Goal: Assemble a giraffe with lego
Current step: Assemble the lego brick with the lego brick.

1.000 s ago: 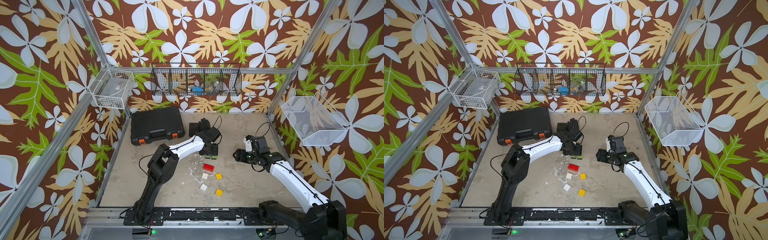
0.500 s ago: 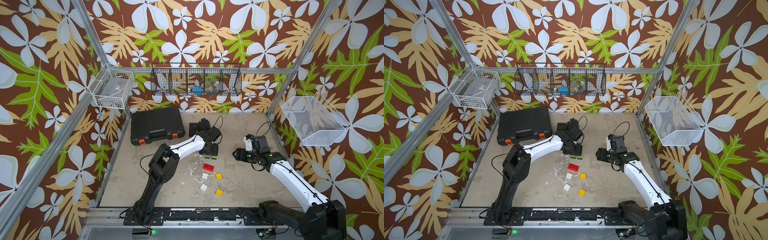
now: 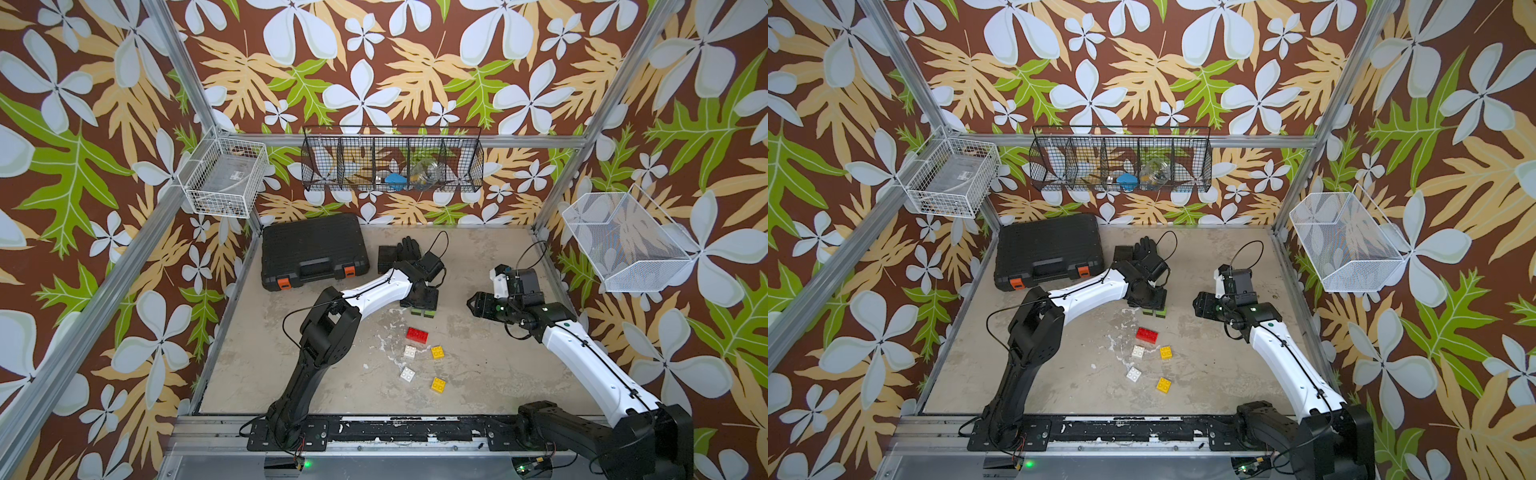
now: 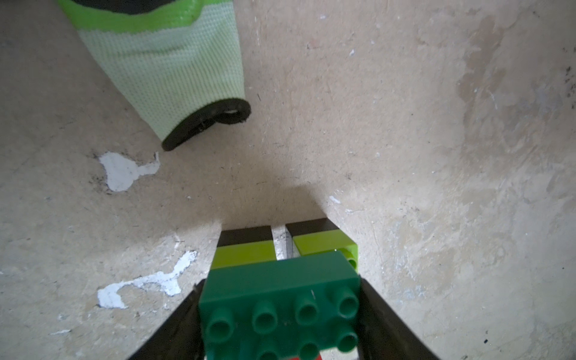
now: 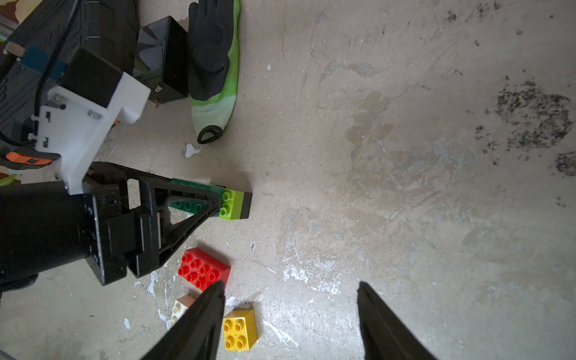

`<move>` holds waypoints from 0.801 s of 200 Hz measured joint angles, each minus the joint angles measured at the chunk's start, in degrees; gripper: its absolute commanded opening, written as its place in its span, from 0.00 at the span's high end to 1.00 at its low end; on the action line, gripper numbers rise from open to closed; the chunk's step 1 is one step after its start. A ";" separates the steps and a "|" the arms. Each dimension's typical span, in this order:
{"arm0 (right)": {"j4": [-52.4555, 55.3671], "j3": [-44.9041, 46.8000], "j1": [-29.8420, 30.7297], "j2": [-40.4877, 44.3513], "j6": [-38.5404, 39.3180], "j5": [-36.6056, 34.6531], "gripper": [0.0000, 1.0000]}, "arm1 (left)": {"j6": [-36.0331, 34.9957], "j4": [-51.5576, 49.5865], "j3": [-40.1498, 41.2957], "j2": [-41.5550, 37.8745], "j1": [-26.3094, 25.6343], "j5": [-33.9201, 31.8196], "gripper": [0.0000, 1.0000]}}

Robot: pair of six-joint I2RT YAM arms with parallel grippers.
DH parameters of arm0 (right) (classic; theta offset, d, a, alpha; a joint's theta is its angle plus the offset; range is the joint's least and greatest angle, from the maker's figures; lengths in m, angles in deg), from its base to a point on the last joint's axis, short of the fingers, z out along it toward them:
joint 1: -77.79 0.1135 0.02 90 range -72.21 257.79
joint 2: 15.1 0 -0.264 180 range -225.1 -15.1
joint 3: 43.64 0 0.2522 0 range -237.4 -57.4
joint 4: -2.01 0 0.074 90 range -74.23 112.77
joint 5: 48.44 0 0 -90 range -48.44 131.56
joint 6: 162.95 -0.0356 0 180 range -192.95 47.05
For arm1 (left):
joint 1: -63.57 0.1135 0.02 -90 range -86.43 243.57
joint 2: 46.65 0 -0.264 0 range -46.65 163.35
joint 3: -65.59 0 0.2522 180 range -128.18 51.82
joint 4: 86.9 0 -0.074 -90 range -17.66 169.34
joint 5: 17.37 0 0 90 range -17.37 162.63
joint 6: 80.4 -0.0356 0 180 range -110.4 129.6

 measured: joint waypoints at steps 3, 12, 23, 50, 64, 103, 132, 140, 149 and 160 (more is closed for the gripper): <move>0.00 0.00 0.00 0.04 0.02 0.02 0.30 | -0.02 0.04 0.04 -0.02 -0.02 -0.04 0.53; 0.02 0.00 0.00 0.04 0.09 0.04 0.30 | -0.17 0.09 0.07 -0.02 -0.04 -0.22 0.52; 0.00 0.00 0.00 0.04 0.22 0.07 0.30 | -0.37 0.07 0.02 -0.02 -0.09 -0.46 0.52; -0.02 0.07 0.00 0.20 0.37 0.28 0.30 | -1.53 -0.76 -1.49 0.68 -0.17 -1.14 0.53; -0.04 0.22 0.00 0.35 0.42 0.35 0.30 | -2.05 -1.51 -2.69 1.29 -0.17 -1.38 0.53; -0.02 0.76 0.02 0.76 0.72 0.35 0.30 | -3.48 -2.73 -4.00 1.77 0.20 -0.83 0.53; -0.02 0.79 0.02 0.76 0.85 0.33 0.30 | -4.79 -2.78 -3.93 1.79 0.59 0.28 0.53; -0.02 0.79 0.02 0.76 0.85 0.33 0.30 | -5.16 -2.69 -3.85 1.79 0.63 0.55 0.53; -0.02 0.79 0.02 0.76 0.85 0.35 0.30 | -5.46 -2.60 -3.69 1.73 0.68 0.74 0.53; -0.02 0.79 0.02 0.76 0.85 0.35 0.30 | -5.92 -2.40 -3.45 1.64 0.72 0.83 0.53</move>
